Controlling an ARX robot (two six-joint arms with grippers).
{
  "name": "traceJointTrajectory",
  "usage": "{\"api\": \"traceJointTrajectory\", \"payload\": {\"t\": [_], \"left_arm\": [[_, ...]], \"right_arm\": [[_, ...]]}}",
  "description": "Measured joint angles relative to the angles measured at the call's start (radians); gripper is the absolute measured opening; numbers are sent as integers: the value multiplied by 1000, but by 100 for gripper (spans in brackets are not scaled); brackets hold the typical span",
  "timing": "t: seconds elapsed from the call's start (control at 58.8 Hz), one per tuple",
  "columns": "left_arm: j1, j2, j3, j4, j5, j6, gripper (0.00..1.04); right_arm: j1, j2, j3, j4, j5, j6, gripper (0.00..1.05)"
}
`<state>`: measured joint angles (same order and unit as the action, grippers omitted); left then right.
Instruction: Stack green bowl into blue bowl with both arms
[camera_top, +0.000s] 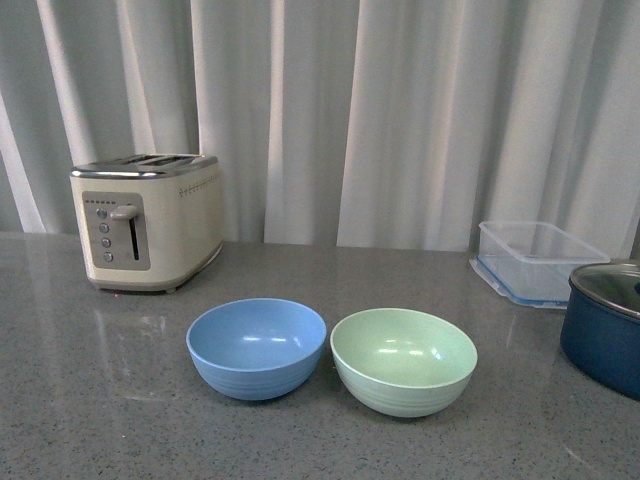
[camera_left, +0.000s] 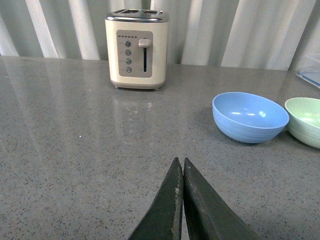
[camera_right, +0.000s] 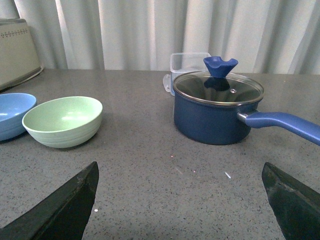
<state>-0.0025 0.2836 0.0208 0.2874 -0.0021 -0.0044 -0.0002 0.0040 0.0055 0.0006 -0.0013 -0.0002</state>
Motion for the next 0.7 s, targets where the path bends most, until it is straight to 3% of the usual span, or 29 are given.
{"api": "traceJointTrajectory", "payload": {"t": [0.391, 0.459, 0.612, 0.697], "left_arm": [[0, -116, 0, -116, 0, 0, 4], [0, -240, 0, -274, 1, 0, 4], [0, -280, 0, -287, 0, 0, 4], [0, -280, 0, -287, 0, 0, 16]], "right_arm": [[0, 0, 0, 0, 0, 0, 95], [0, 0, 0, 0, 0, 0, 95], [0, 0, 0, 0, 0, 0, 95], [0, 0, 0, 0, 0, 0, 95]]}}
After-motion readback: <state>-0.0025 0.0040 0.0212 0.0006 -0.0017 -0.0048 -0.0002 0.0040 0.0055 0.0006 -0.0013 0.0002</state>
